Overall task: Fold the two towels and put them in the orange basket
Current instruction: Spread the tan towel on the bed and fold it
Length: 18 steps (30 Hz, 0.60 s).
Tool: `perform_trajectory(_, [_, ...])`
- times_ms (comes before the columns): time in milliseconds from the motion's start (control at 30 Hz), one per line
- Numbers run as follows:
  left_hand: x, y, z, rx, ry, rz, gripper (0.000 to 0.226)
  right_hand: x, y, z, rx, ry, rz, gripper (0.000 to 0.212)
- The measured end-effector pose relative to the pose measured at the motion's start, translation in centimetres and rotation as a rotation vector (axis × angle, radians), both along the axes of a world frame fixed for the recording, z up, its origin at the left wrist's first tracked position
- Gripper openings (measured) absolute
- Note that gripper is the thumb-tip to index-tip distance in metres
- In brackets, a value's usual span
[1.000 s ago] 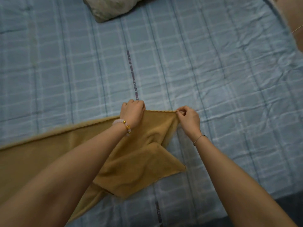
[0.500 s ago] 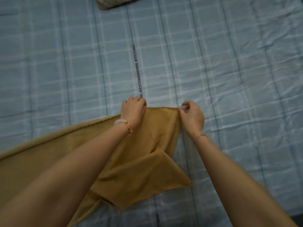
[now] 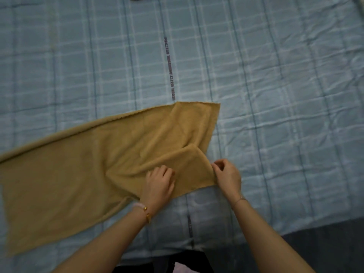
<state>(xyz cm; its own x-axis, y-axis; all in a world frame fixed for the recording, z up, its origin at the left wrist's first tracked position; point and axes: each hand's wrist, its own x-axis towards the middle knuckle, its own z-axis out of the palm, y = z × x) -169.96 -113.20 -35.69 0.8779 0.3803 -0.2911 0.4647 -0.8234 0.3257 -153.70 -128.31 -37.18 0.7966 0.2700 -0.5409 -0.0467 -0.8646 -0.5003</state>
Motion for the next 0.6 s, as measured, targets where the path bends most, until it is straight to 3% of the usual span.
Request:
perform_trajectory(333, [-3.1, 2.2, 2.3, 0.02, 0.028, 0.125, 0.017, -3.8, -2.6, -0.1, -0.077, 0.04, 0.08, 0.033])
perform_trajectory(600, [-0.4, 4.8, 2.1, 0.047, 0.031, 0.12, 0.029, -4.2, -5.4, 0.3, -0.083, -0.025, -0.022, 0.019])
